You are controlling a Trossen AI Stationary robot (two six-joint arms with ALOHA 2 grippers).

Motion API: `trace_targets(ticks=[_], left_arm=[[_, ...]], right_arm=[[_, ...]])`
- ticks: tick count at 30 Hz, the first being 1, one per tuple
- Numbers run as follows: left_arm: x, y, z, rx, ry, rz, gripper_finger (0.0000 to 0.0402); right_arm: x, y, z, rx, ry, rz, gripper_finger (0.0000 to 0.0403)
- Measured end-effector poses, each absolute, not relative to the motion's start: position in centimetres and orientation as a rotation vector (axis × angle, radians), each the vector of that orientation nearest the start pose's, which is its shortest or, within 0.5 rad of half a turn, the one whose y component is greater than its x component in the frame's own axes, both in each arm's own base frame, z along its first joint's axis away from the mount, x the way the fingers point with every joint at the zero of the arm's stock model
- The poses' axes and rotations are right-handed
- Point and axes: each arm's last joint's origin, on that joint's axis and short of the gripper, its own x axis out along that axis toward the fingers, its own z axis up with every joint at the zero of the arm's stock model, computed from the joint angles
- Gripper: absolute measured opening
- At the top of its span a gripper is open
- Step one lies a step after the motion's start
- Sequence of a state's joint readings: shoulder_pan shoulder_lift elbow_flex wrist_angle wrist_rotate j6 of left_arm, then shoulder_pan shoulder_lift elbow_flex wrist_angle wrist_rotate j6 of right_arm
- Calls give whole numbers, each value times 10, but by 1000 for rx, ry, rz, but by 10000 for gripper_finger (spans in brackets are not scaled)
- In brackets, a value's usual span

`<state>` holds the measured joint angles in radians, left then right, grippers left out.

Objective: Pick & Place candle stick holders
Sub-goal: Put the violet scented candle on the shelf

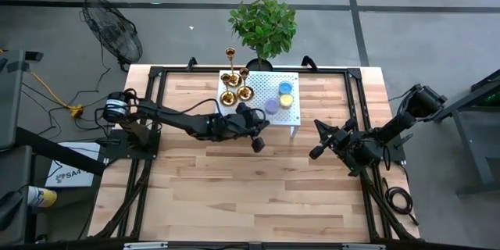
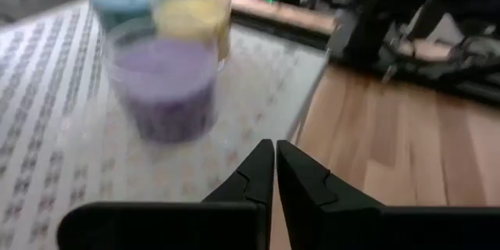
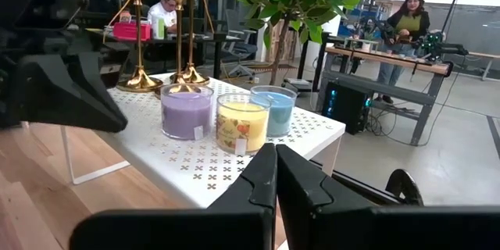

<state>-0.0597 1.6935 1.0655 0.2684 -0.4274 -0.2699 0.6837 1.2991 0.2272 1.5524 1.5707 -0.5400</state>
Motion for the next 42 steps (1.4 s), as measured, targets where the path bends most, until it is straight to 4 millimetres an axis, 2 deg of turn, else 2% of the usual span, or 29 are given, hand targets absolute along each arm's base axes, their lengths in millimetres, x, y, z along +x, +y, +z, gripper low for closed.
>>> trace_targets(ticks=[11, 23, 42], left_arm=[[386, 1, 232, -153, 210, 407, 17], [386, 12, 232, -135, 209, 416, 17], [386, 44, 233, -154, 170, 470, 17]], right_arm=[[157, 91, 203, -52, 25, -887, 0], [157, 91, 203, -53, 25, -887, 0], [157, 91, 202, -59, 28, -888, 0]])
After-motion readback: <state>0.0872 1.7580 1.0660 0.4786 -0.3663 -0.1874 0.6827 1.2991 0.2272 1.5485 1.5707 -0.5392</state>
